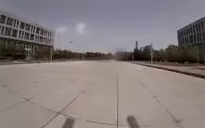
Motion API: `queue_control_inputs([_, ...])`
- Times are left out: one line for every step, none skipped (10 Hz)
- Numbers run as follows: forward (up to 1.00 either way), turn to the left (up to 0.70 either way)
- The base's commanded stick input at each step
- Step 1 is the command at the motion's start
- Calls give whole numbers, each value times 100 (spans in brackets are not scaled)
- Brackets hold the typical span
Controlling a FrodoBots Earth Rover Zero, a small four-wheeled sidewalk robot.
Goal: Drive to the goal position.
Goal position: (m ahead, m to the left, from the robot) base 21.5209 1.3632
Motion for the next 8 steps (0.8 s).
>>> queue_control_inputs([70, 1])
queue_control_inputs([70, 1])
queue_control_inputs([70, 1])
queue_control_inputs([70, 1])
queue_control_inputs([70, 1])
queue_control_inputs([70, 1])
queue_control_inputs([70, 1])
queue_control_inputs([70, 1])
